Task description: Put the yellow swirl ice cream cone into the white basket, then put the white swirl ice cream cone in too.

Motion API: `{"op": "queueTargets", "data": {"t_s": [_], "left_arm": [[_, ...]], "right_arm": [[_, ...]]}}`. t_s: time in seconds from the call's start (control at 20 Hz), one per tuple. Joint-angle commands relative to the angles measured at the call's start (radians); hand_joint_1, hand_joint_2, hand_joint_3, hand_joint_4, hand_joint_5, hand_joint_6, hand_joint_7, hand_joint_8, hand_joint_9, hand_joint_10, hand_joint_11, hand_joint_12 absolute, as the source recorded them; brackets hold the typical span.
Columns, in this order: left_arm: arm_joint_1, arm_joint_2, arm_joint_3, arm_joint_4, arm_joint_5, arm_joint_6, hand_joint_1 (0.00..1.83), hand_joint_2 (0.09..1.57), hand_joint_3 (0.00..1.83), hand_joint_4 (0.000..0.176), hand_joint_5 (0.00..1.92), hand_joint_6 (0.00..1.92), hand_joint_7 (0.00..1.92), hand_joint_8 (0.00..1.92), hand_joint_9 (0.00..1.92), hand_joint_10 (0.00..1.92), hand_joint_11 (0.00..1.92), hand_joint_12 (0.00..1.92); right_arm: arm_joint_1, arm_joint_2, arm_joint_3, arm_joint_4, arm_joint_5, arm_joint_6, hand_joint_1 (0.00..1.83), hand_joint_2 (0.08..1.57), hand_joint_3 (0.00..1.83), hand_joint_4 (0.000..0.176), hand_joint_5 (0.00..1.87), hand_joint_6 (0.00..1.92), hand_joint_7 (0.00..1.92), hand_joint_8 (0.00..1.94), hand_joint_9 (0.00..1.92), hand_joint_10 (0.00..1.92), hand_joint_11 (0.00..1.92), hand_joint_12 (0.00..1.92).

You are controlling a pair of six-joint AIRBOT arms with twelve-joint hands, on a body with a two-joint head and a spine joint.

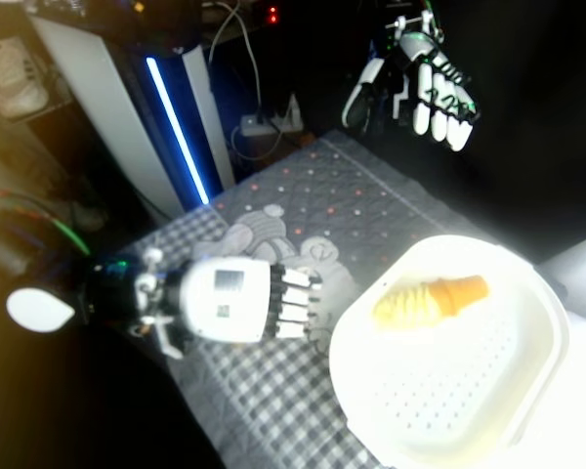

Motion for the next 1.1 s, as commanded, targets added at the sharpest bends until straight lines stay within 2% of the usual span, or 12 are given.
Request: {"op": "queueTargets", "data": {"t_s": [0.0, 0.05, 0.1, 0.2, 0.4, 0.55, 0.6, 0.7, 0.8, 0.9, 0.95, 1.05], "left_arm": [[-0.007, 0.000, 0.000, -0.012, -0.125, -0.008, 0.92, 0.86, 0.00, 0.000, 0.42, 0.00, 0.32, 0.00, 0.27, 0.00, 0.00, 0.89], [-0.006, -0.001, 0.000, -0.012, -0.125, -0.008, 0.92, 0.86, 0.00, 0.000, 0.42, 0.00, 0.32, 0.00, 0.27, 0.00, 0.00, 0.89], [-0.005, -0.001, 0.000, -0.013, -0.125, -0.008, 0.92, 0.85, 0.00, 0.000, 0.43, 0.00, 0.33, 0.00, 0.27, 0.00, 0.00, 0.92], [-0.002, -0.002, 0.000, -0.015, -0.126, -0.008, 0.91, 0.84, 0.00, 0.000, 0.45, 0.01, 0.33, 0.00, 0.27, 0.00, 0.00, 0.90], [0.002, -0.006, 0.000, -0.017, -0.127, -0.010, 0.91, 0.83, 0.00, 0.000, 0.45, 0.00, 0.32, 0.00, 0.25, 0.00, 0.00, 0.84], [0.002, -0.015, 0.004, -0.017, -0.129, -0.013, 0.91, 0.83, 0.00, 0.000, 0.45, 0.00, 0.31, 0.00, 0.27, 0.01, 0.00, 0.84], [0.003, -0.019, 0.006, -0.017, -0.126, -0.015, 0.91, 0.84, 0.00, 0.000, 0.44, 0.00, 0.31, 0.00, 0.27, 0.00, 0.00, 0.84], [0.004, -0.018, 0.005, -0.017, -0.133, -0.020, 0.92, 0.83, 0.00, 0.000, 0.43, 0.00, 0.30, 0.00, 0.27, 0.01, 0.00, 0.90], [0.034, -0.015, 0.004, -0.030, -0.157, -0.037, 0.87, 0.83, 0.00, 0.000, 0.43, 0.00, 0.30, 0.00, 0.31, 0.02, 0.00, 1.13], [0.030, -0.023, 0.011, -0.027, -0.147, -0.037, 0.91, 0.82, 0.00, 0.000, 0.45, 0.01, 0.30, 0.00, 0.34, 0.02, 0.00, 1.15], [0.026, -0.027, 0.014, -0.024, -0.143, -0.037, 0.91, 0.82, 0.00, 0.000, 0.45, 0.00, 0.30, 0.00, 0.33, 0.02, 0.00, 1.13], [0.017, -0.038, 0.023, -0.014, -0.131, -0.042, 0.89, 0.81, 0.00, 0.013, 0.47, 0.00, 0.31, 0.00, 0.30, 0.01, 0.00, 1.00]], "right_arm": [[0.003, 0.012, 0.005, 0.001, 0.038, 0.003, 1.25, 0.99, 0.00, 0.000, 1.36, 0.23, 1.25, 1.02, 1.24, 1.57, 1.11, 1.87], [0.005, 0.017, 0.005, -0.001, 0.044, 0.009, 1.25, 0.99, 0.00, 0.000, 1.36, 0.23, 1.25, 1.02, 1.24, 1.57, 1.11, 1.87], [0.009, 0.025, 0.005, -0.003, 0.057, 0.023, 1.38, 1.02, 0.00, 0.000, 1.28, 0.22, 1.22, 0.69, 1.12, 1.24, 0.92, 1.58], [0.025, 0.053, 0.002, -0.004, 0.101, 0.051, 1.40, 1.04, 0.00, 0.000, 1.08, 0.68, 1.23, 0.40, 1.11, 1.05, 0.96, 1.20], [0.099, 0.108, -0.015, -0.010, 0.192, 0.071, 1.39, 1.07, 0.00, 0.000, 1.03, 0.69, 1.14, 0.66, 1.02, 1.19, 0.87, 1.27], [0.143, 0.125, 0.001, 0.020, 0.242, 0.078, 1.30, 1.05, 0.00, 0.000, 1.08, 0.62, 1.24, 0.76, 1.29, 0.76, 1.11, 1.28], [0.157, 0.123, 0.013, 0.048, 0.259, 0.078, 1.30, 1.05, 0.00, 0.000, 1.08, 0.62, 1.23, 0.77, 1.23, 0.62, 0.41, 0.86], [0.272, 0.100, 0.041, 0.037, 0.237, 0.054, 1.28, 1.05, 0.00, 0.000, 1.04, 0.77, 1.26, 0.65, 1.27, 0.59, 0.82, 1.27], [0.363, 0.039, 0.085, 0.036, 0.206, 0.015, 1.28, 1.03, 0.00, 0.000, 1.08, 0.76, 1.37, 0.37, 1.37, 0.52, 1.14, 1.09], [0.419, -0.040, 0.168, 0.037, 0.131, -0.002, 1.28, 1.01, 0.00, 0.000, 1.13, 0.74, 1.42, 0.20, 1.39, 0.36, 1.14, 1.06], [0.427, -0.070, 0.200, 0.036, 0.089, -0.005, 1.38, 1.02, 0.00, 0.000, 1.07, 0.75, 1.41, 0.07, 1.18, 0.87, 1.08, 1.03], [0.438, -0.162, 0.300, 0.018, -0.025, -0.005, 1.28, 1.01, 0.00, 0.000, 1.15, 0.67, 1.44, 0.18, 1.35, 0.33, 1.18, 0.91]]}}
